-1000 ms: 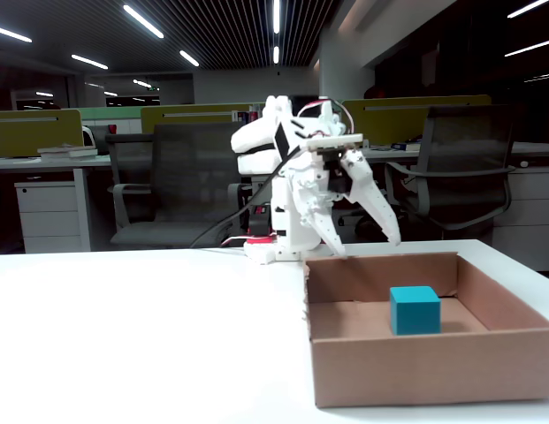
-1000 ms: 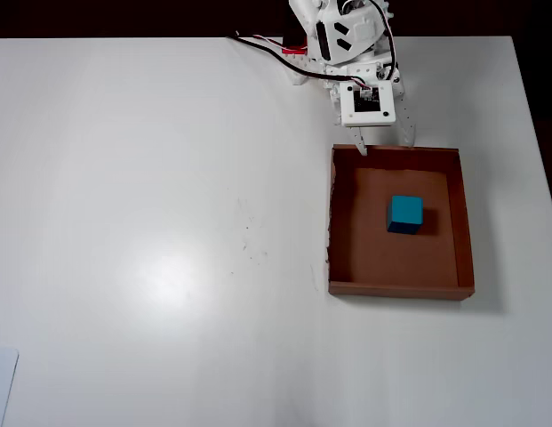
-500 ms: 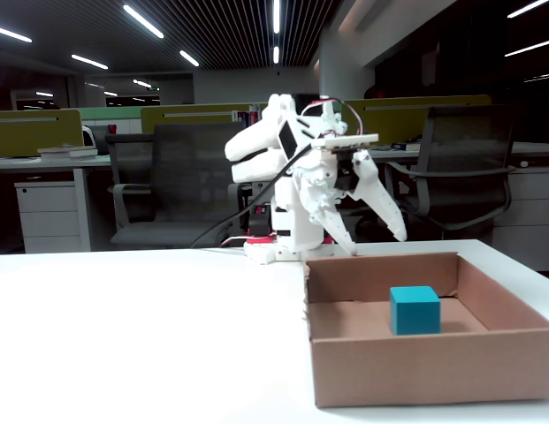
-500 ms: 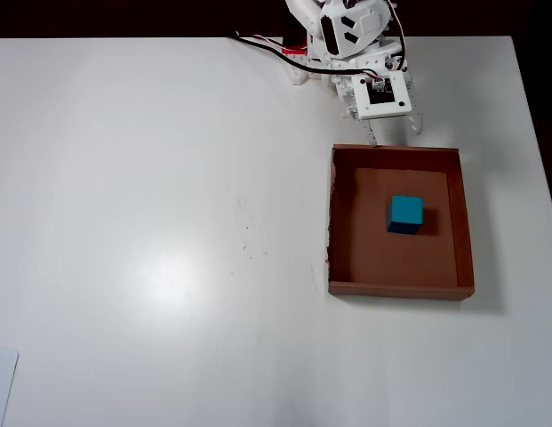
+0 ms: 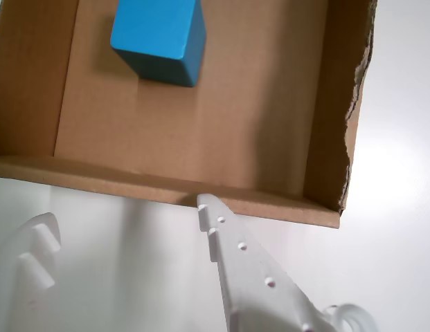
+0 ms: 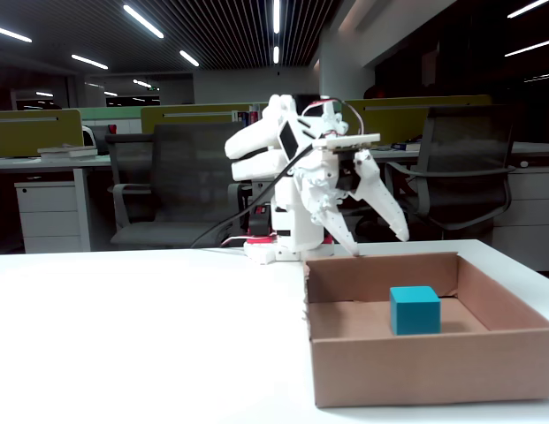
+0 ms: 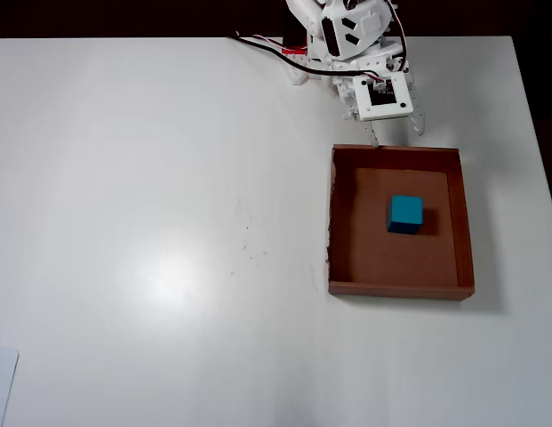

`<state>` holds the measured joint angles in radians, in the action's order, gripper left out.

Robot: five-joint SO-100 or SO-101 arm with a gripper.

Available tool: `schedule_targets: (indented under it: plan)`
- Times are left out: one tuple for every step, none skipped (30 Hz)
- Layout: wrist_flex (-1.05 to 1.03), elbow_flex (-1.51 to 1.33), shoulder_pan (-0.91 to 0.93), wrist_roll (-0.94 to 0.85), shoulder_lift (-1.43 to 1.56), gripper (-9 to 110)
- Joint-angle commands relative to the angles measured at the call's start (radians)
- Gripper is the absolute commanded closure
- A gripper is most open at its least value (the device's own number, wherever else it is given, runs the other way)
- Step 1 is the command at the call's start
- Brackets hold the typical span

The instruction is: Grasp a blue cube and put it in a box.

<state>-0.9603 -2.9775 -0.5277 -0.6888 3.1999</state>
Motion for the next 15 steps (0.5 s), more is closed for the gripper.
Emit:
schedule_targets:
  plan:
    - [0.021, 0.006, -0.006, -0.003, 0.005, 76]
    - [0.026, 0.006, -0.006, -0.003, 0.005, 76]
    - [0.031, 0.006, -0.006, -0.003, 0.005, 76]
    - [0.035, 0.006, -0.006, -0.003, 0.005, 76]
    - [0.038, 0.006, -0.006, -0.003, 0.005, 76]
    - [0.040, 0.006, -0.006, -0.003, 0.005, 76]
    - [0.043, 0.006, -0.006, -0.003, 0.005, 76]
    - [0.044, 0.006, -0.006, -0.003, 0.005, 76]
    - [0.046, 0.006, -0.006, -0.003, 0.005, 76]
    - [0.048, 0.006, -0.006, -0.003, 0.005, 76]
    - [0.066, 0.006, 0.006, 0.002, 0.000, 76]
    - [0.092, 0.006, 0.037, 0.002, -0.009, 76]
    - [0.114, 0.006, 0.071, 0.002, -0.014, 76]
    - [0.129, 0.006, 0.104, 0.002, -0.014, 76]
    - [0.138, 0.006, 0.140, 0.002, -0.014, 76]
